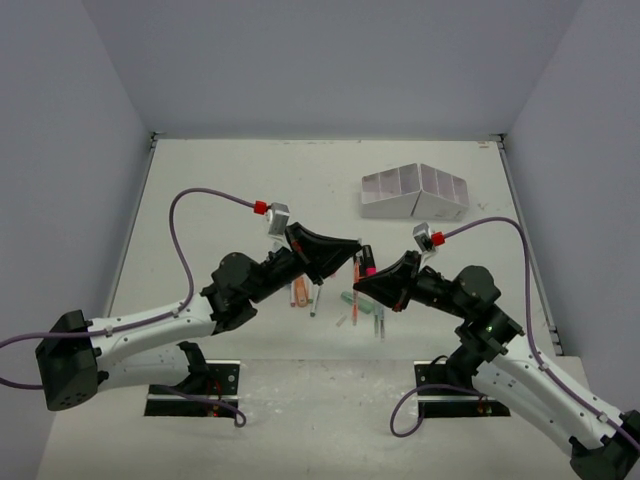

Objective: Sort the stationery into containers
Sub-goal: Close the pen cap on the pen.

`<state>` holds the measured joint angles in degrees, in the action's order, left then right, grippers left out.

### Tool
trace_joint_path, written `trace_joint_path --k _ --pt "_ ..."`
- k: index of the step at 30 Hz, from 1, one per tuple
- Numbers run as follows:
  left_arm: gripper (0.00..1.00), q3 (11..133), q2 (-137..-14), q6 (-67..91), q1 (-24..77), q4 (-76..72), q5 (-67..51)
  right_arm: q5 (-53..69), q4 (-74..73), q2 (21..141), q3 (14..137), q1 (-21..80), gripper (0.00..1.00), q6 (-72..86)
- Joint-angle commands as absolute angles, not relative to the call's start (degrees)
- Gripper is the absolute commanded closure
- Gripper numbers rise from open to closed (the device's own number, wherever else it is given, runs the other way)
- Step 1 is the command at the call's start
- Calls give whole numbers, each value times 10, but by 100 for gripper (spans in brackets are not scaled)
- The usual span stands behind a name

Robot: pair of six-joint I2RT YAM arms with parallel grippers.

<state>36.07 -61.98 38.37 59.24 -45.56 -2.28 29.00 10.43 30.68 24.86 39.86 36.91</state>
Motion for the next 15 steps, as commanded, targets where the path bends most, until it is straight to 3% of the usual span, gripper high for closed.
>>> trace_joint_path --k 1,15 --pt "100 358 -628 384 589 -497 -41 274 108 301 275 403 100 356" --pt "100 352 -643 380 589 -514 -54 263 81 278 284 403 100 350"
